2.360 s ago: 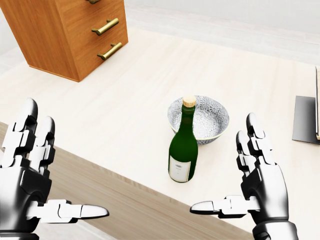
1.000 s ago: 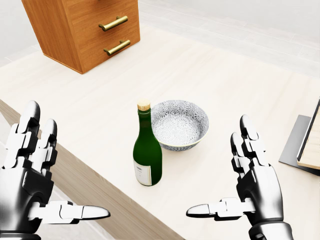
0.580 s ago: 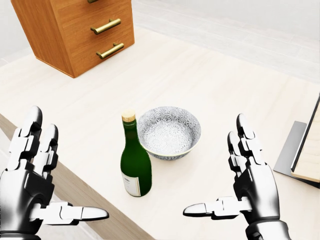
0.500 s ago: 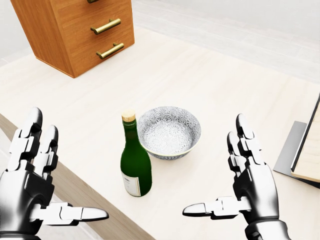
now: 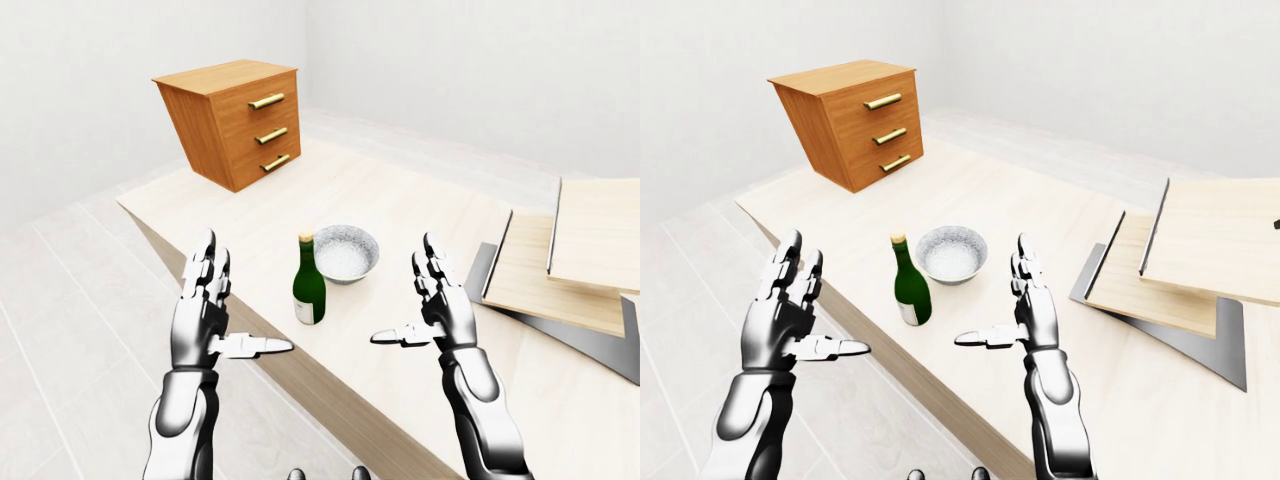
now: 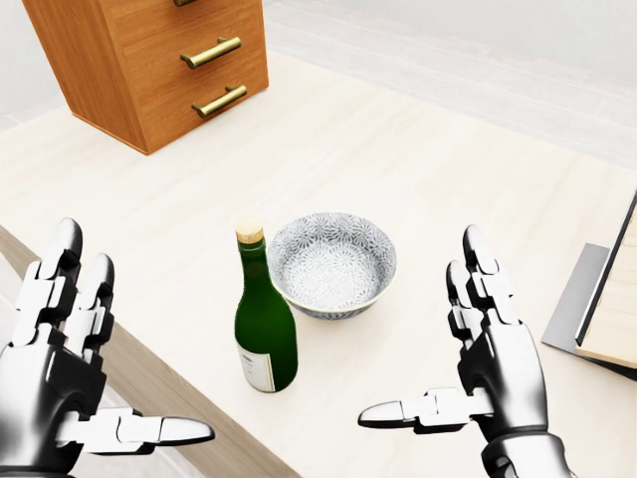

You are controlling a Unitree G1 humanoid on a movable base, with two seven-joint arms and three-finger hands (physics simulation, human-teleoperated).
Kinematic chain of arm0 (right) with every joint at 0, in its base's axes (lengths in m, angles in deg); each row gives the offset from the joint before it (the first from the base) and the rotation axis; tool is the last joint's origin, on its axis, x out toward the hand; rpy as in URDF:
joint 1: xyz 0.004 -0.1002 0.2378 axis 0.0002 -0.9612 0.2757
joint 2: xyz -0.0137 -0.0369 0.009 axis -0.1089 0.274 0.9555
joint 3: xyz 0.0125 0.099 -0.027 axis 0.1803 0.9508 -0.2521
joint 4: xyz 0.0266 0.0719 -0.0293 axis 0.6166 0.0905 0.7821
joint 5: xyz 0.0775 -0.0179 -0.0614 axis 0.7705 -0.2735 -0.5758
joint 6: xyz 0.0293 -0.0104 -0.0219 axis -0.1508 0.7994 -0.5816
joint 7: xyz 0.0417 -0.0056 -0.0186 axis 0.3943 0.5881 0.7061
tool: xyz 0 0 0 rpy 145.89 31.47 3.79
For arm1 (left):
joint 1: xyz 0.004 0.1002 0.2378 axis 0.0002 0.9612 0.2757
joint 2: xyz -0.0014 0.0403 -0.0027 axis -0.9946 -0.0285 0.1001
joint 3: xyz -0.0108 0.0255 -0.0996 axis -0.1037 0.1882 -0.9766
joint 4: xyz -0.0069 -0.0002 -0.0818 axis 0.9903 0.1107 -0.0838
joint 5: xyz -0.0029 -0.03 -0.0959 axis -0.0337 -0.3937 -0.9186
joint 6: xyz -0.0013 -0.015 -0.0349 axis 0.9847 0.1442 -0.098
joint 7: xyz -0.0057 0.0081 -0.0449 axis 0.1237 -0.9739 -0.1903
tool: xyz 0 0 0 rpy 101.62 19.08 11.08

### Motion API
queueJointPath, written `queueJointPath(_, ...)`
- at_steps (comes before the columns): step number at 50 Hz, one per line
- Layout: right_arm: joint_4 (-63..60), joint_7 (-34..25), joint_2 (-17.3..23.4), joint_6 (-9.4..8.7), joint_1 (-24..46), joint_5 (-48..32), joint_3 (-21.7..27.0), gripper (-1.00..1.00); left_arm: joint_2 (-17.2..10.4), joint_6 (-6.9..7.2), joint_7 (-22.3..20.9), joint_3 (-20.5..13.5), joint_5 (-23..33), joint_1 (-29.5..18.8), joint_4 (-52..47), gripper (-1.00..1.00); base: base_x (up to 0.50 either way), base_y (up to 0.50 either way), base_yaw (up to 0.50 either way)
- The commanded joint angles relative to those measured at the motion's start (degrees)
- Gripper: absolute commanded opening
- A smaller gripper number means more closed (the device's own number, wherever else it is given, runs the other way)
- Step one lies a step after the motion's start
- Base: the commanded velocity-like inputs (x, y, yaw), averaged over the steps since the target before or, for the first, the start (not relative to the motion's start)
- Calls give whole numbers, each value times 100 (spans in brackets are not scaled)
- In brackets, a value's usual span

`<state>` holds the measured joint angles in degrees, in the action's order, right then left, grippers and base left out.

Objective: Put the wine bottle on the wine rack.

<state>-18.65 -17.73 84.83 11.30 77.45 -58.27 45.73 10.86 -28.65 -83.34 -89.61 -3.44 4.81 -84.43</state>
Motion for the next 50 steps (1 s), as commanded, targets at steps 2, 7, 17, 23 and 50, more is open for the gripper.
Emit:
queueJointPath(2,17,84,-28,-67,53,-62,-56,100,3,0,3,-3,-4,53,-76,100,0,0,0)
queueJointPath(7,-95,128,-33,-102,67,-90,-102,100,2,0,-3,-17,-19,80,-131,100,0,0,0)
queueJointPath(17,-67,283,-97,-102,191,-231,-271,100,9,0,-1,-27,-17,69,-153,100,0,0,0)
queueJointPath(23,97,353,-163,-102,259,-309,-462,100,8,0,-11,-50,-32,67,-94,100,0,0,0)
queueJointPath(50,269,681,-422,-102,976,-399,-955,100,0,0,-197,-536,-300,143,-175,100,0,0,0)
